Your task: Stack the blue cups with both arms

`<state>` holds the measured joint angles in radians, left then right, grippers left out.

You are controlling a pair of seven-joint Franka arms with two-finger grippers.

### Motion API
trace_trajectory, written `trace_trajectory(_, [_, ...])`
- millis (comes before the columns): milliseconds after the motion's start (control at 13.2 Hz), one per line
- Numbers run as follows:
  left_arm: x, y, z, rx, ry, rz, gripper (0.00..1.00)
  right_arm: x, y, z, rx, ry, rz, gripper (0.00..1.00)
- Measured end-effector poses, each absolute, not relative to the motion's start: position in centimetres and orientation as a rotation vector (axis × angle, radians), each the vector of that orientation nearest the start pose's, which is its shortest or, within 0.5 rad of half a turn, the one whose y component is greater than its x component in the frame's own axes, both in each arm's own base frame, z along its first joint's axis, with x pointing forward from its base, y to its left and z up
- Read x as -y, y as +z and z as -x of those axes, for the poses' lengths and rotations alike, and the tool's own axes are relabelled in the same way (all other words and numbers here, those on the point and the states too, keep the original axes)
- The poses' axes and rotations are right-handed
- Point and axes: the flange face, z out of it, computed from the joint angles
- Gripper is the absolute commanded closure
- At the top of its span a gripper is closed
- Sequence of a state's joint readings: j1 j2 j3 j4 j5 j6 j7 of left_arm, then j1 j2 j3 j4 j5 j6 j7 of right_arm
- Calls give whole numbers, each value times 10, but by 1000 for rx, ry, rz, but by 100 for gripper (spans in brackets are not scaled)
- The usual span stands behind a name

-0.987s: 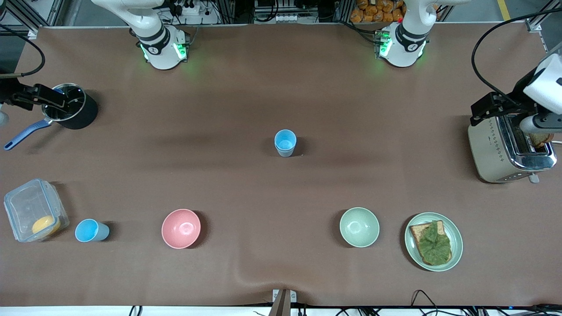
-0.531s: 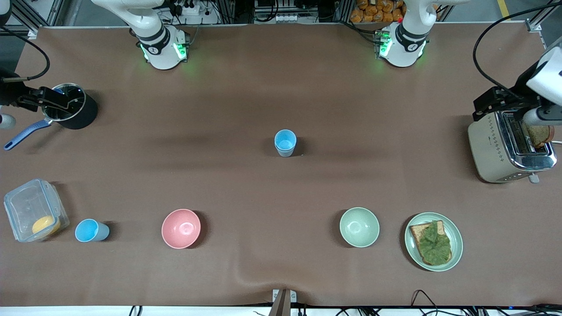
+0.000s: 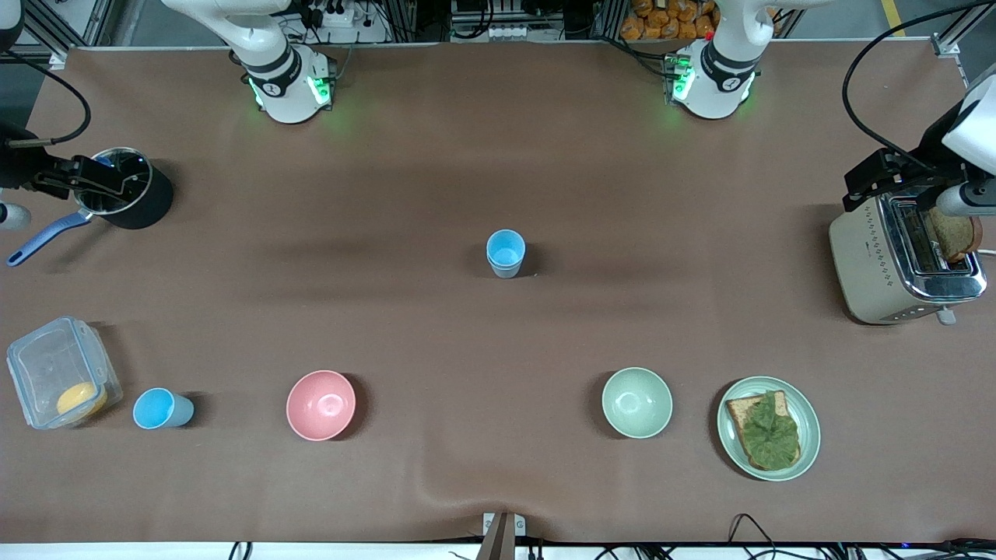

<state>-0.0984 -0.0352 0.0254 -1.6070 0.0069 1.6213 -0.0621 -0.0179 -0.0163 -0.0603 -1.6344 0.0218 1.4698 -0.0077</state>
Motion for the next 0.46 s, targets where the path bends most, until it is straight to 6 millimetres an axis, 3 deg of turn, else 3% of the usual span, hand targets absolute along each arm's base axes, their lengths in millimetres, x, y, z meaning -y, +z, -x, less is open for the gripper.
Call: trace_trajectory(455, [47, 628, -546, -39, -68, 3138, 0, 40, 600, -532, -109, 217, 3103, 0])
